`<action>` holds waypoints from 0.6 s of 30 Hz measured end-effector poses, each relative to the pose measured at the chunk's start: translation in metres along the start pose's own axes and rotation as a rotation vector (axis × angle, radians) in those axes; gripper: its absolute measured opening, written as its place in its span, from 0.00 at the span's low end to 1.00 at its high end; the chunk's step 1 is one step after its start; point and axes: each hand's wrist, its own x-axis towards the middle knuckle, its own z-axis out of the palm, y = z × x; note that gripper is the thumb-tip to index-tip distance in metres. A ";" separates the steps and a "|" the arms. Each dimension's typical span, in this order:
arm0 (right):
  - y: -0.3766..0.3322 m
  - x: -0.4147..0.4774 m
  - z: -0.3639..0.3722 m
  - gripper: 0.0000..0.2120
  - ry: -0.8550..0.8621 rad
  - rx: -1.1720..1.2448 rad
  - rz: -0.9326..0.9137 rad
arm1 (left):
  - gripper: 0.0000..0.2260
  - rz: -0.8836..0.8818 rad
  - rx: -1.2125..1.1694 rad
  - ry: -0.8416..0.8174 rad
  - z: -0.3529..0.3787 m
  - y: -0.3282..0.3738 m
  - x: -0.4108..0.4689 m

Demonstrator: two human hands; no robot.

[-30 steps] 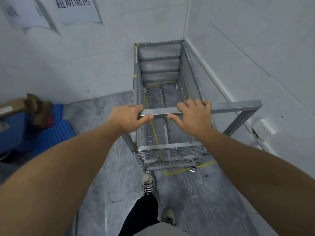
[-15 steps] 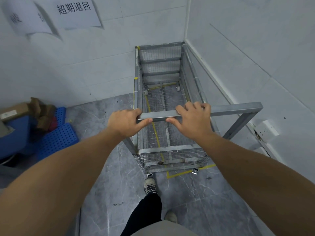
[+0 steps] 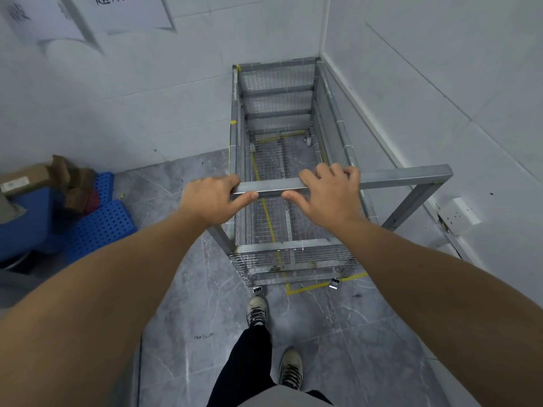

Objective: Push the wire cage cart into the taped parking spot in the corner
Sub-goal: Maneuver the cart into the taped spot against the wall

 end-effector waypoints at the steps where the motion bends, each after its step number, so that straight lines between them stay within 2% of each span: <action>1: 0.001 0.000 0.000 0.30 0.004 -0.002 -0.001 | 0.27 0.005 0.003 -0.006 -0.001 0.000 0.001; 7: 0.001 0.001 -0.004 0.31 -0.027 0.006 0.001 | 0.25 0.067 0.013 -0.064 -0.002 -0.005 0.003; 13: 0.009 -0.002 -0.003 0.26 -0.020 0.075 -0.043 | 0.18 0.191 -0.127 -0.187 -0.008 -0.030 0.006; 15: 0.009 -0.002 -0.004 0.26 -0.023 0.084 -0.041 | 0.20 0.200 -0.113 -0.183 -0.009 -0.037 0.006; 18: 0.008 -0.003 -0.001 0.24 0.012 0.090 -0.050 | 0.28 0.204 -0.068 -0.139 -0.009 -0.051 0.002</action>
